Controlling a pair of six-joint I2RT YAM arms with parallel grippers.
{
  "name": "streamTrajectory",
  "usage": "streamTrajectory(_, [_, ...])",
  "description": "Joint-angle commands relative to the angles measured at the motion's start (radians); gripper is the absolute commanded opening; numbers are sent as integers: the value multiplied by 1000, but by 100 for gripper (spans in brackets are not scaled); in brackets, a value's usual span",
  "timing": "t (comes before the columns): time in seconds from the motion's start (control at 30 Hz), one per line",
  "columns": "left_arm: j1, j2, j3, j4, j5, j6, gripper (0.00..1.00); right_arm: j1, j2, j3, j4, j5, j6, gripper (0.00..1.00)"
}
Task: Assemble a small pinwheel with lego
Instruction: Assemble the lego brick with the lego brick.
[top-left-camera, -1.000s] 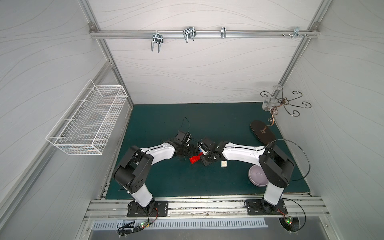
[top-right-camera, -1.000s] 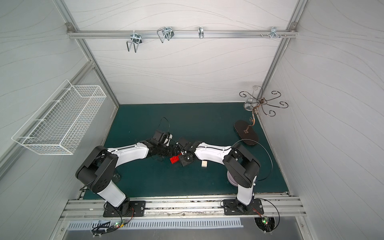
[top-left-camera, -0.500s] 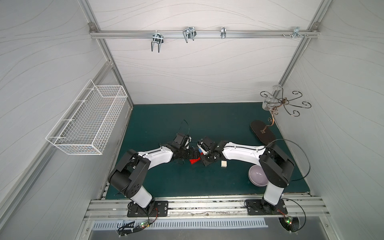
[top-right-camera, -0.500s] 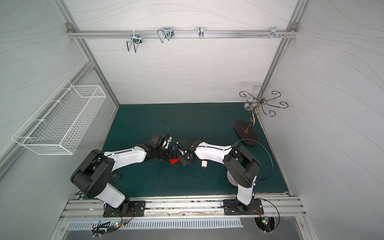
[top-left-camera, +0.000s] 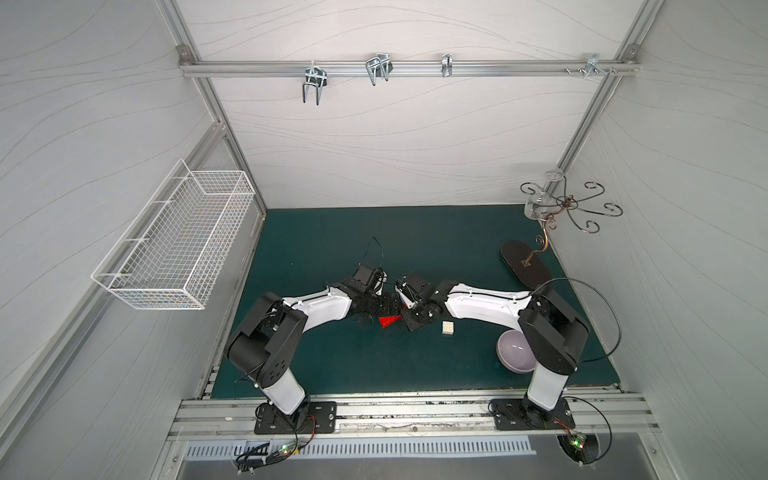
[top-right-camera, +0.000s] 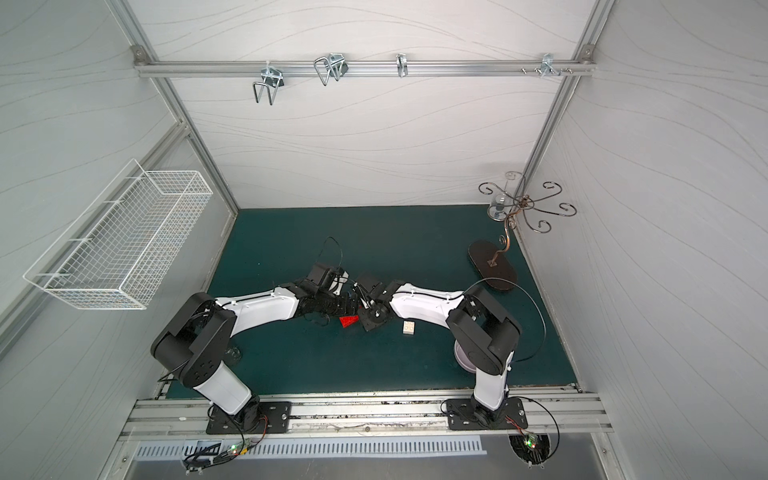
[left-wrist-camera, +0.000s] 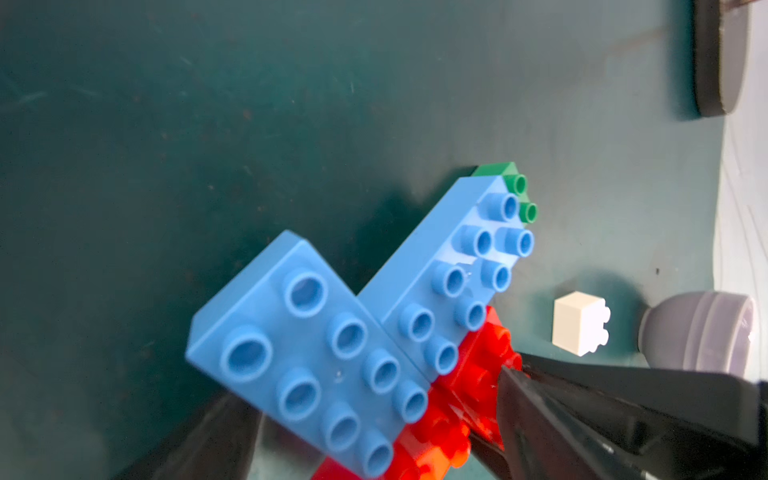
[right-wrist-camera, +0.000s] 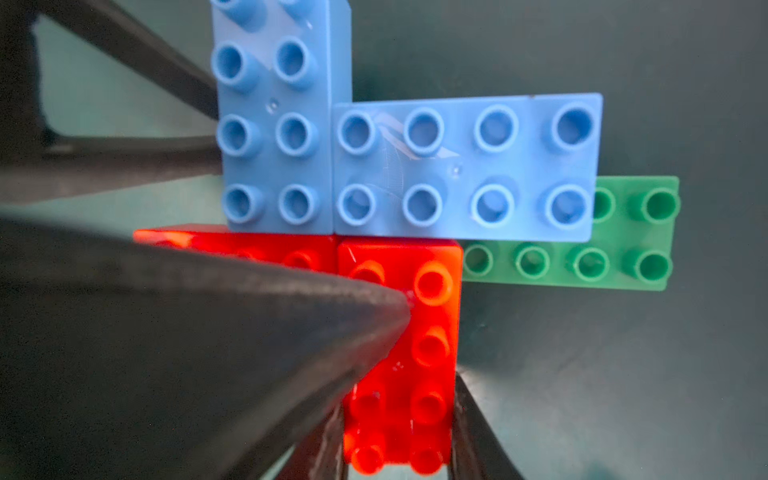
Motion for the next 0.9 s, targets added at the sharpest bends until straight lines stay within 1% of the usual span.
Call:
streamTrajectory(0.0, [-6,68,12,-145,-142,14,91,14,3,16,-10,-27,-20,19])
streamTrajectory(0.03, [-6,69,15,-156,-155,6,90,15,4,17,-12,-27,-20,19])
streamTrajectory(0.13, [4,61,2,-131,-147,-5,91,15,-2,14,-12,-27,-20,19])
streamTrajectory(0.23, [5,84,10,-157,-165,-10,90,14,0,13,-18,-27,-20,20])
streamTrajectory(0.4, [16,59,-6,-156,-189,-22,87,14,-11,5,-19,-35,-15,21])
streamTrajectory(0.5, [24,73,-1,-159,-181,-24,84,14,-16,6,-18,-29,-13,22])
streamTrajectory(0.87, [59,77,-27,-134,-158,-45,81,14,-39,-9,4,-35,0,24])
